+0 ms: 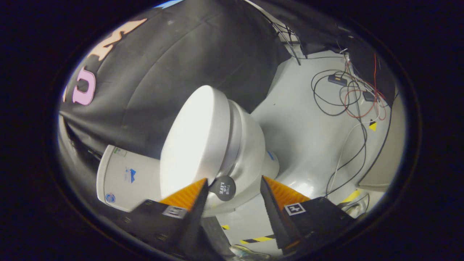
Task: Open the toilet lid.
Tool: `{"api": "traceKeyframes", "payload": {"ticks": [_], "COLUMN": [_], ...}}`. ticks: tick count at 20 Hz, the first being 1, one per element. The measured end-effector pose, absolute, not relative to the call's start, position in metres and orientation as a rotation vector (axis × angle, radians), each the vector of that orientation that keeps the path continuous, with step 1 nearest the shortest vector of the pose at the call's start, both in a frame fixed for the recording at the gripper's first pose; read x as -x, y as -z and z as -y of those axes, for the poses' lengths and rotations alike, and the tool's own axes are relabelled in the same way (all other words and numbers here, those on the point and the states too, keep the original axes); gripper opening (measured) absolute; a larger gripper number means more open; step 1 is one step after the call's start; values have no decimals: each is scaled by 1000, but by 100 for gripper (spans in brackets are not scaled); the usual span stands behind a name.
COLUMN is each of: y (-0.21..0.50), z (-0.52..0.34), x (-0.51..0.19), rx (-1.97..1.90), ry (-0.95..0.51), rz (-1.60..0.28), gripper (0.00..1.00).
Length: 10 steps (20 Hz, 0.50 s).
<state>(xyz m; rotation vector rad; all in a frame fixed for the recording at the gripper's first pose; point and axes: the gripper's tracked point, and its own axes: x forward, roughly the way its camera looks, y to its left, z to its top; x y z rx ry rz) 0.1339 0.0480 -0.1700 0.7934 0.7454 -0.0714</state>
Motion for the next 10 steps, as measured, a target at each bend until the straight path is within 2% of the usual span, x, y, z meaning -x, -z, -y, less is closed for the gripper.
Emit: {"api": "traceKeyframes", "payload": {"ticks": [1, 5, 7, 9, 10], "y": [172, 179, 185, 181, 182], "z": [-52, -64, -53, -63, -63], "x": [-136, -138, -138, -143, -144], "rx": [-826, -913, -915, -994, -1017], "ry": [61, 36, 84, 54, 39], "rz": [-748, -776, -764, -757, -754], "gripper": [76, 75, 49, 22, 22]}}
